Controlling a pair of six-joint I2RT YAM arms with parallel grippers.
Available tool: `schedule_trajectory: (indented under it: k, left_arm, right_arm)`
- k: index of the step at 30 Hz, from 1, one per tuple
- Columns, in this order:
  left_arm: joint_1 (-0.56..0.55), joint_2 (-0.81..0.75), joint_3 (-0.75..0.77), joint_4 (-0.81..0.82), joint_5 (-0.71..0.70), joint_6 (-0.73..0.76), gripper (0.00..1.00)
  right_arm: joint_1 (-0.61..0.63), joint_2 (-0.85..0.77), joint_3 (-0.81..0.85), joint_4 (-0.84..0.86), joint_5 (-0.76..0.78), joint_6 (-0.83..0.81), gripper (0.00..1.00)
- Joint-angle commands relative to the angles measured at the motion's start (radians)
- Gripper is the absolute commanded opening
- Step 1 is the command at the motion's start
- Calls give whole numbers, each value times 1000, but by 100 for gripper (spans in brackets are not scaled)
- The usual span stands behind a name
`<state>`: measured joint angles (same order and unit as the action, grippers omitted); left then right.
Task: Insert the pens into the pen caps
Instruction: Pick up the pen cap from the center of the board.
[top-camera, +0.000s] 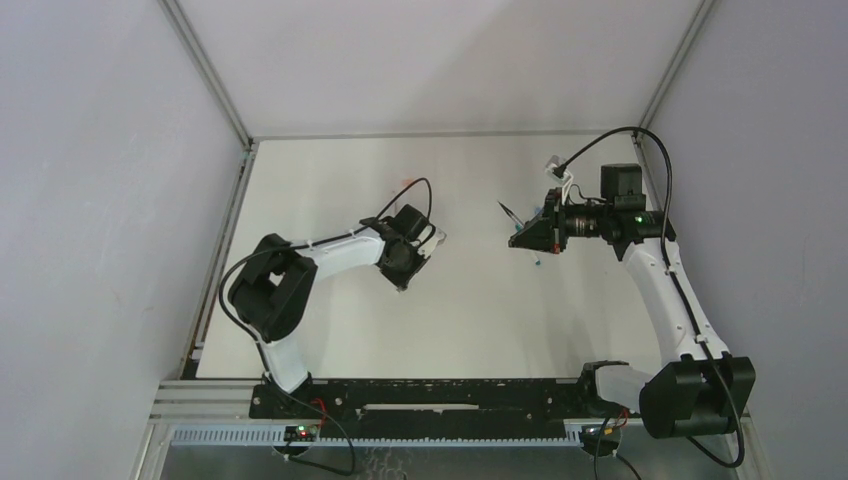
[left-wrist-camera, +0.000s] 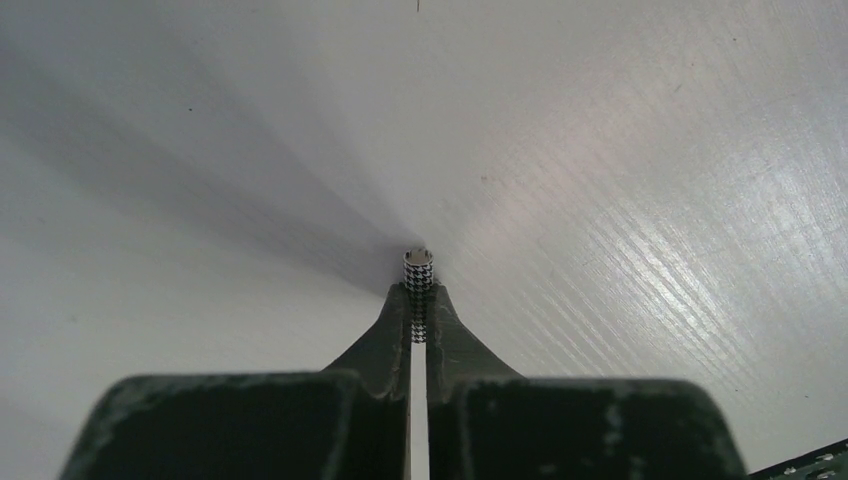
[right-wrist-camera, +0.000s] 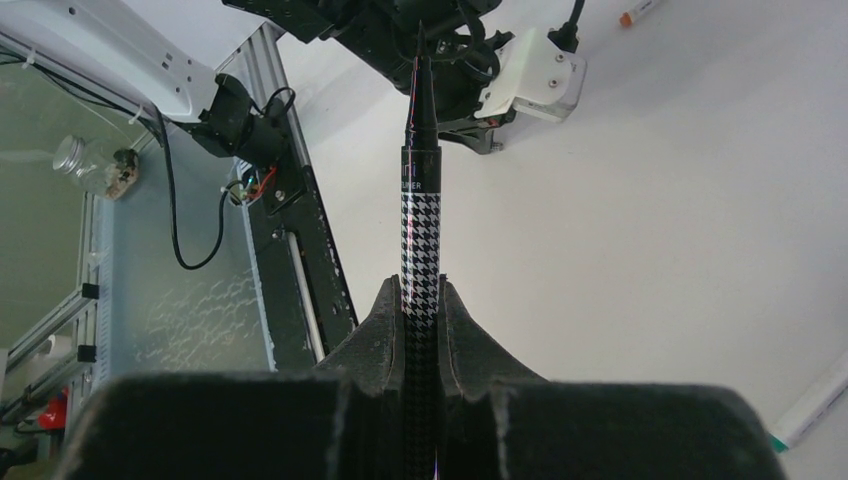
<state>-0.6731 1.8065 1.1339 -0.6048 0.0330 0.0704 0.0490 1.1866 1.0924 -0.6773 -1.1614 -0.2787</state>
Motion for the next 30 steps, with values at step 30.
schedule_trajectory:
  k: [30]
  left_arm:
    - [3,-211,291,-369,970,169,0]
  right_arm:
    - [342,4,251,-581,511,-1484,0]
